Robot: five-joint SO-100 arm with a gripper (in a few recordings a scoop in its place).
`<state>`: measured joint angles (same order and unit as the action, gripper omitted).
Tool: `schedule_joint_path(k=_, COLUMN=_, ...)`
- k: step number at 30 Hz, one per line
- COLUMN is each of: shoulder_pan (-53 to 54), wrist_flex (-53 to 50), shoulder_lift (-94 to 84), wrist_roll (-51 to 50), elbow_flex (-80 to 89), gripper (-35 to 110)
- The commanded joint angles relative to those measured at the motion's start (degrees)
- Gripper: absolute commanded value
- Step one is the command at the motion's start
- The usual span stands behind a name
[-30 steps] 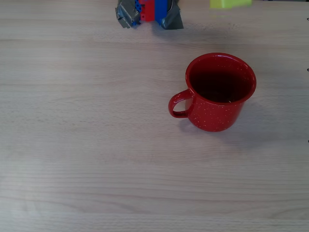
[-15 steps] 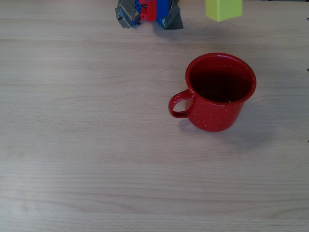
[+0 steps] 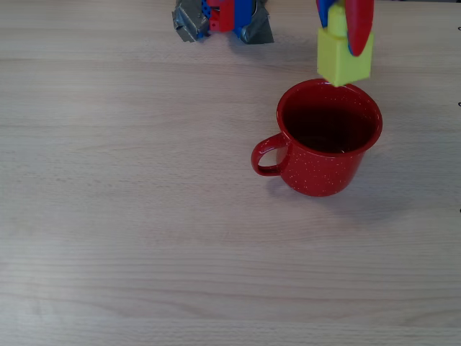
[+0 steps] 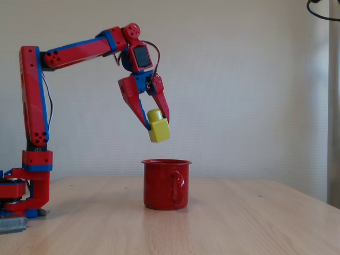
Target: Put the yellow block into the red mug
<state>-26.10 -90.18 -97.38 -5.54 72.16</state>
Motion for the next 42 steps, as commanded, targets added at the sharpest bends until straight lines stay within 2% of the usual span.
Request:
schedule_joint_path(k=1, shoulder_pan=-0.4, wrist_flex=1.8, shoulder_lift=-1.0, wrist_roll=-0.3, elbow_flex=-2.4, gripper=0)
schedule_joint_path(k=15, shoulder_pan=1.8, wrist_flex=5.8, shoulder_lift=5.0, wrist_roll=0.4, elbow_flex=0.2, gripper=0)
schedule_joint_path(k=42, shoulder_pan=2.8, wrist_flex=11.3, shoulder_lift=5.3, wrist_roll=1.4, elbow_flex=8.3, gripper=0)
